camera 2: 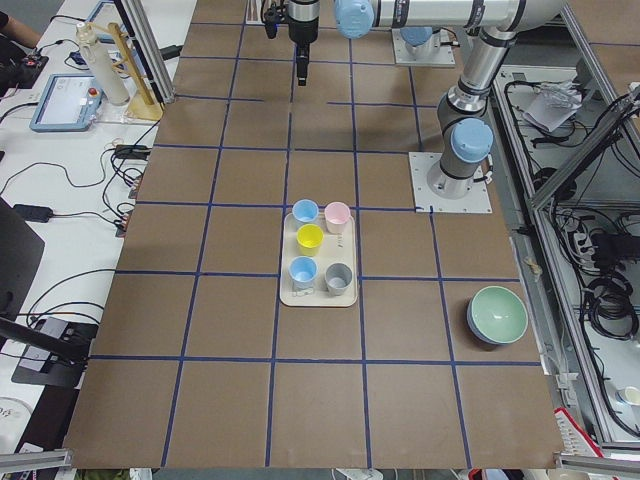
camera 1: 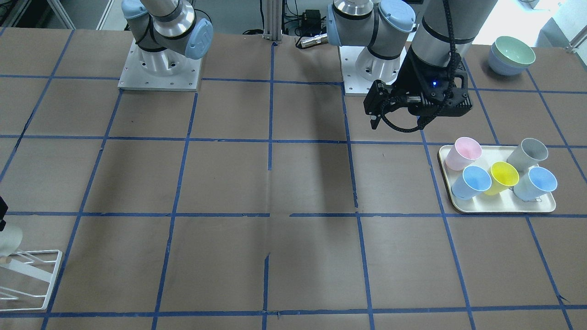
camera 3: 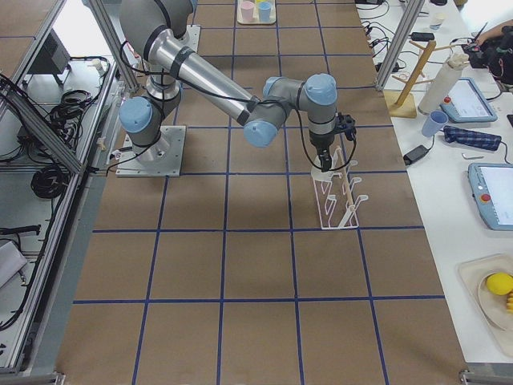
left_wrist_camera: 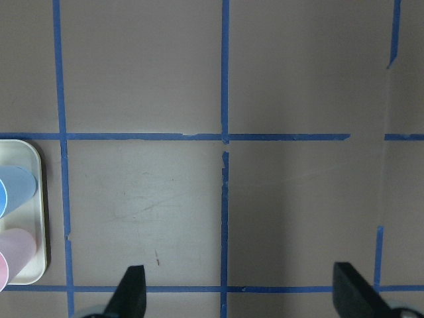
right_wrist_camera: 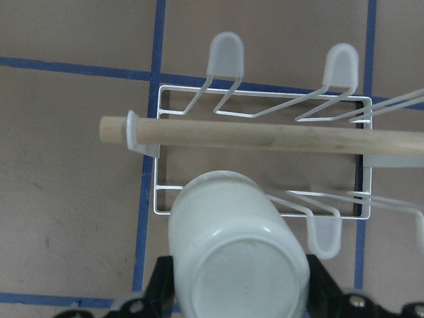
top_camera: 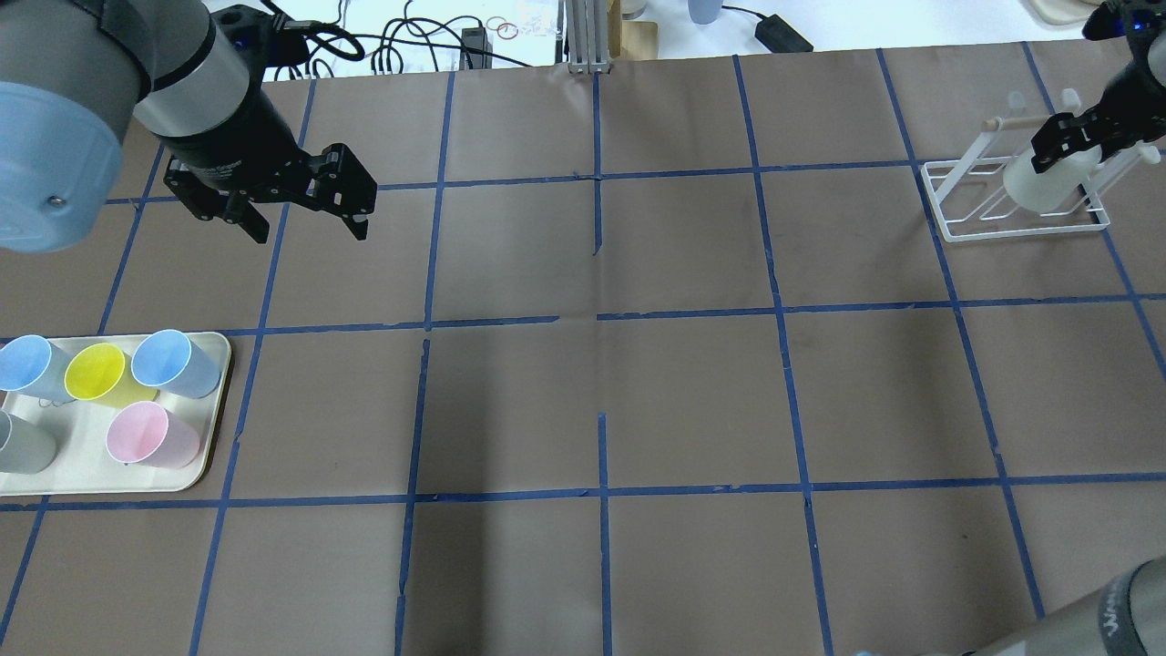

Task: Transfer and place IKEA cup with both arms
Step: 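Lift the white cup off the rack with the right gripper while the left gripper rises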

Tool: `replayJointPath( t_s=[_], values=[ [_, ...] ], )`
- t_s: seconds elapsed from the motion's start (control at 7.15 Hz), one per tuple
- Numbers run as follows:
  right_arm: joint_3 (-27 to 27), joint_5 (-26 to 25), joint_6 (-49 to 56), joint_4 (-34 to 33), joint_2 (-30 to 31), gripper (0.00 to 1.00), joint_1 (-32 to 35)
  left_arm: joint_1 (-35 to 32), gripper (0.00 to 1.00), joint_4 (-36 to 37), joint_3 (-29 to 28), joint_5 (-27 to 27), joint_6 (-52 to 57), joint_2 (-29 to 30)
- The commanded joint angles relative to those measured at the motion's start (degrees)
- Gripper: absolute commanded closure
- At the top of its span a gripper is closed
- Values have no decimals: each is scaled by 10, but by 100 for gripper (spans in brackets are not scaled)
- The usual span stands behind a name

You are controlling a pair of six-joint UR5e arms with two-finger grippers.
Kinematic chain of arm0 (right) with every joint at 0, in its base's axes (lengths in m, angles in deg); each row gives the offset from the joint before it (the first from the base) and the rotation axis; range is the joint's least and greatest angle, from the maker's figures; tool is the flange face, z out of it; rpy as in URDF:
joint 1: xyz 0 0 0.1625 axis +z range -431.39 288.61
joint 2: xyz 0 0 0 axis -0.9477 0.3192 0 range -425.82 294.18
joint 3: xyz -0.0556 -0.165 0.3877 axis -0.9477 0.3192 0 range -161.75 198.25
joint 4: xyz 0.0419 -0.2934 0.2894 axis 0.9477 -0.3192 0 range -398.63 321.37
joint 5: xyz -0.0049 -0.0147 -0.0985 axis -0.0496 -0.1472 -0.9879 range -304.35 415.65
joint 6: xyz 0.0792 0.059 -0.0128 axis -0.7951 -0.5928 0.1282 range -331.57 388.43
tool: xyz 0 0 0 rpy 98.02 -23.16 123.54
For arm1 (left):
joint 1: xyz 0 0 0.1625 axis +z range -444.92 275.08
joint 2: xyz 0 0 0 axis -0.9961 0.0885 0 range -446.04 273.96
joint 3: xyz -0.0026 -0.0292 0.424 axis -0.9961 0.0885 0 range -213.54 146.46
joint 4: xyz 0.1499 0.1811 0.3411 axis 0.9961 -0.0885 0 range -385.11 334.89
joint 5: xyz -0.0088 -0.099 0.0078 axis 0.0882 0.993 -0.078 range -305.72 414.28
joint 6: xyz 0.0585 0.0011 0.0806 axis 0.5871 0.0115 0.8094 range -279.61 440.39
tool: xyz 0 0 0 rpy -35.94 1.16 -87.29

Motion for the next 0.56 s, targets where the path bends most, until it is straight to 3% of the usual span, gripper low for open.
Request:
replayJointPath(
  t_s=[0.0,0.14,0.42],
  values=[
    [1,-28,6,24,26,88,0,55,0,-17,23,76,80,-9],
    [1,-29,7,25,34,88,0,77,0,-17,41,114,115,-16],
    [1,-29,7,55,72,88,0,99,0,-9,79,266,126,-19]
  ],
)
